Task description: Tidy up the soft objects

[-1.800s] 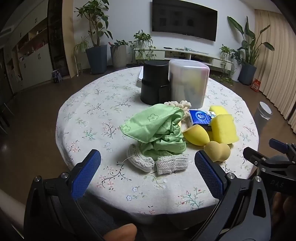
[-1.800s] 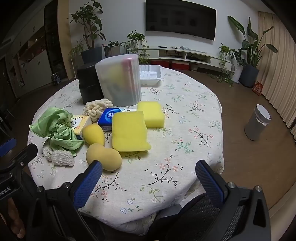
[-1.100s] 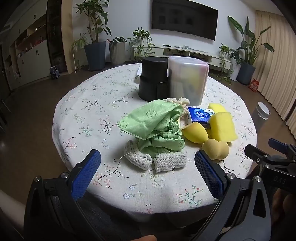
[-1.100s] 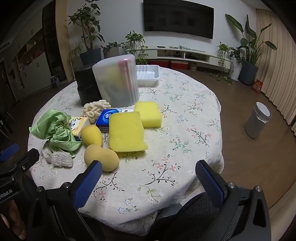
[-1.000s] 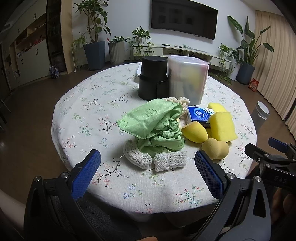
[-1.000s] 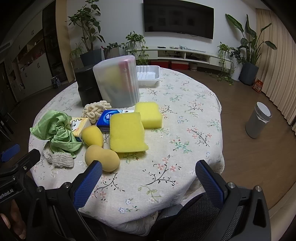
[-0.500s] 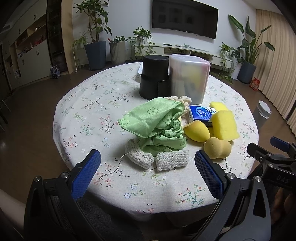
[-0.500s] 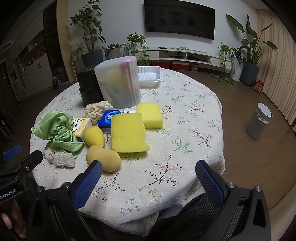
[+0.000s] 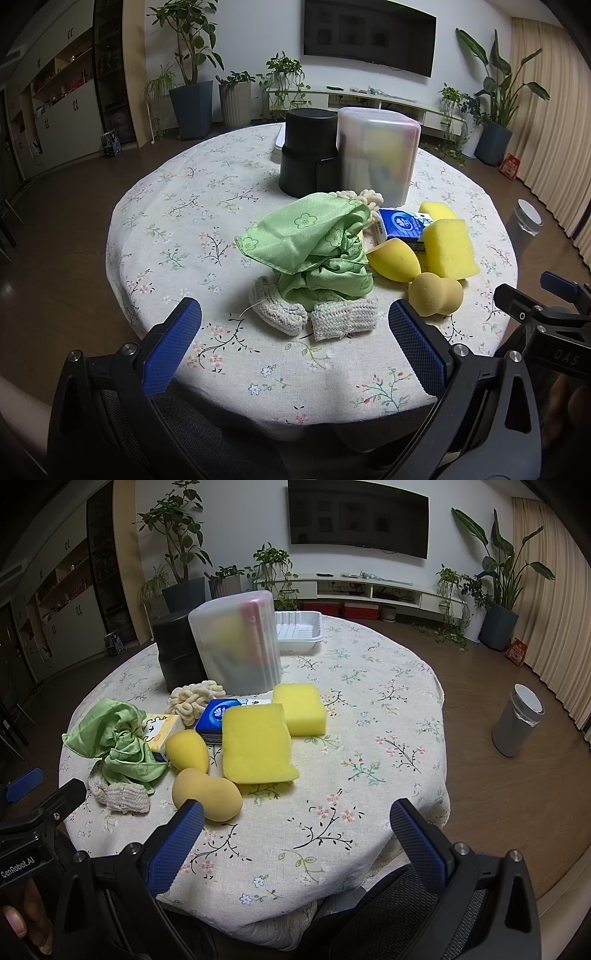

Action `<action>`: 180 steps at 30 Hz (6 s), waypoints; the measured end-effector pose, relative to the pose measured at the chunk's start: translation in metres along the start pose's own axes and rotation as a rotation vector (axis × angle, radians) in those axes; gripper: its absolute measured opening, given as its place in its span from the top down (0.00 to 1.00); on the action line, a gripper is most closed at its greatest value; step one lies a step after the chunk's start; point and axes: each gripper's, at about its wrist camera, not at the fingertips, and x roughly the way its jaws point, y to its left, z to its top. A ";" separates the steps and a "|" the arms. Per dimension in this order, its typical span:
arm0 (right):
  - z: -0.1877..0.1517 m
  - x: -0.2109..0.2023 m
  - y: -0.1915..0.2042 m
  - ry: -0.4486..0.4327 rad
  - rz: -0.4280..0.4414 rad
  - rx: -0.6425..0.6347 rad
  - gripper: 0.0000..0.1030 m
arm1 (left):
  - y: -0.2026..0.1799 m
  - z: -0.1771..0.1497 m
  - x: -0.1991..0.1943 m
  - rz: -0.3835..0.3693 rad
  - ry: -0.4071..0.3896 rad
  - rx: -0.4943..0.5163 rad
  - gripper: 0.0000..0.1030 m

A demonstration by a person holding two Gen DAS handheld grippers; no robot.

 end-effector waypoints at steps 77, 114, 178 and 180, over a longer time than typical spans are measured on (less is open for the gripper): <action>0.040 0.105 0.007 0.164 0.178 -0.021 0.24 | 0.005 0.034 0.076 -0.216 0.094 0.053 0.28; 0.042 0.064 0.005 0.027 0.252 -0.030 0.47 | 0.019 0.045 0.038 -0.302 -0.030 -0.045 0.83; 0.262 0.223 -0.088 0.069 0.143 -0.112 0.47 | 0.049 0.308 0.239 -0.270 0.030 0.228 0.83; 0.275 0.240 -0.083 0.091 0.173 -0.122 0.47 | 0.035 0.315 0.250 -0.286 0.036 0.272 0.83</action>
